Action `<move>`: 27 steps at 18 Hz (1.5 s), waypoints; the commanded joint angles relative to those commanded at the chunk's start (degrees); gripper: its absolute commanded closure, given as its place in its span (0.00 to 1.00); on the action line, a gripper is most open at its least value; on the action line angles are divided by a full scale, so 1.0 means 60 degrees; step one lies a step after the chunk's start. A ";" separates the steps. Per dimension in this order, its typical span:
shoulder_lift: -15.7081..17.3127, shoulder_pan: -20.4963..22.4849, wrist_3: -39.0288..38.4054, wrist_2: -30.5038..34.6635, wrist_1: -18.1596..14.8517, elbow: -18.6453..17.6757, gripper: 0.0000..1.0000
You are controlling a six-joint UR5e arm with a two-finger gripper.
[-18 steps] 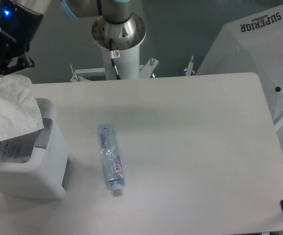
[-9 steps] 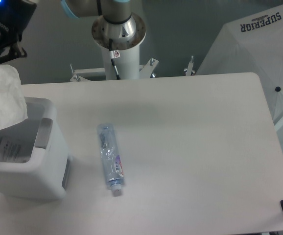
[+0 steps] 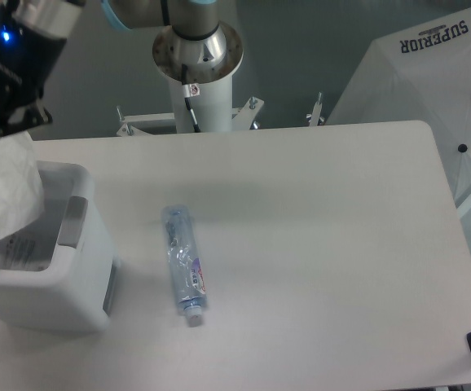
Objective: Place the trash in the trash can
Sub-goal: 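Open the gripper to release the bag and withdraw, then move the gripper over the clear water bottle and lower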
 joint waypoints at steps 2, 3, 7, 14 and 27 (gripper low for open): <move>0.0015 0.0189 0.0015 0.0000 0.0000 -0.0044 0.30; 0.0015 0.0292 0.0000 0.0000 0.0000 -0.0044 0.04; 0.0044 0.0775 -0.0044 0.0000 -0.0015 -0.0102 0.00; 0.0000 0.2679 -0.0117 -0.0073 -0.0029 -0.0103 0.00; -0.2474 0.3252 -0.0220 0.1844 -0.0117 -0.0073 0.00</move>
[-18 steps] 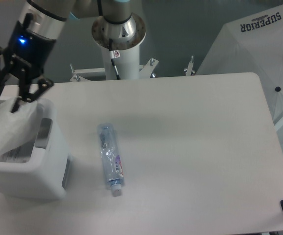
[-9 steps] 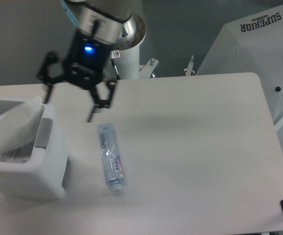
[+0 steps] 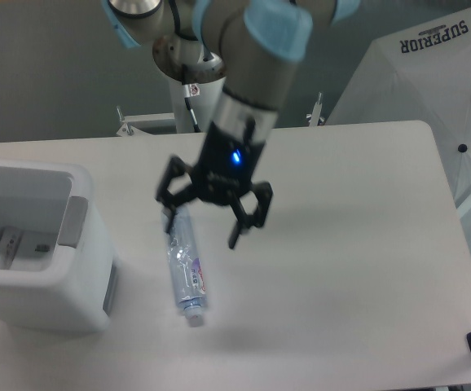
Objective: Place the trash in the trash can
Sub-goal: 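Move the gripper over the clear water bottle and lower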
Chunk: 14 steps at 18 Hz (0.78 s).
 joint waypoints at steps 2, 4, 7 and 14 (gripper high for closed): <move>-0.0278 -0.0015 0.0000 0.0249 -0.0029 -0.0029 0.00; -0.0659 -0.0073 -0.0087 0.0644 -0.0044 0.0029 0.00; -0.1332 -0.0482 -0.0351 0.1420 -0.0044 0.0438 0.00; -0.2798 -0.0937 -0.0454 0.2094 -0.2371 0.2196 0.00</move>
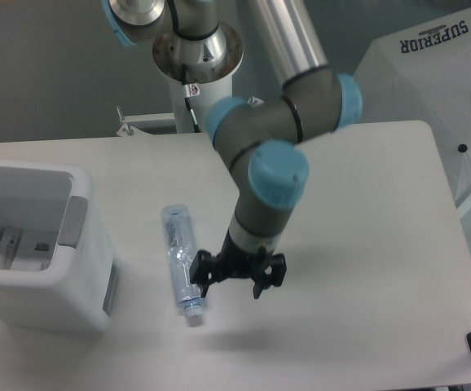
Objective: Place the trash in the trash can
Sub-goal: 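Move the gripper over the clear water bottle and lower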
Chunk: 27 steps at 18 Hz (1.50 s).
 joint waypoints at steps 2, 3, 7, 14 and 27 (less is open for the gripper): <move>-0.0235 -0.0103 0.0000 0.0322 -0.0163 0.0191 0.00; -0.0367 -0.0132 0.0000 0.0469 -0.0193 0.0279 0.00; -0.0879 -0.0366 -0.0205 0.0792 -0.0617 0.0777 0.00; -0.1217 -0.0879 -0.0205 0.0954 -0.0691 0.0807 0.00; -0.1423 -0.1290 -0.0439 0.1423 -0.0706 0.0719 0.97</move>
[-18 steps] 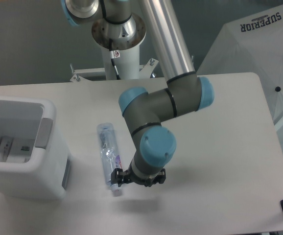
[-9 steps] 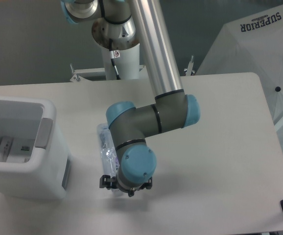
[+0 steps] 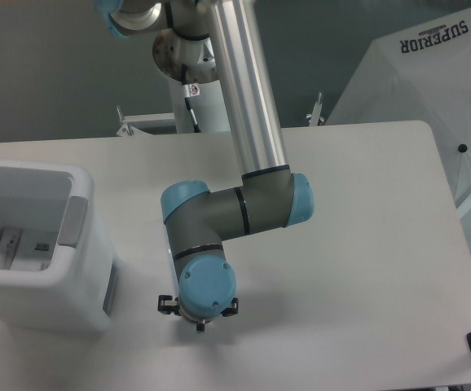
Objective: Place the trash in the trash can
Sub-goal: 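Move the gripper over the clear water bottle and lower, then close the gripper on the bottle and lift it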
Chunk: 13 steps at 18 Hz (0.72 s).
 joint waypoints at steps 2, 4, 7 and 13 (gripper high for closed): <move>0.0059 0.0000 0.0000 0.0000 0.0000 -0.0015 1.00; 0.0233 0.0000 0.0000 0.0000 0.0000 -0.0015 1.00; 0.0848 0.0044 0.0044 -0.0117 0.0015 0.0029 1.00; 0.2064 0.0527 0.0015 -0.1214 0.0350 0.0438 1.00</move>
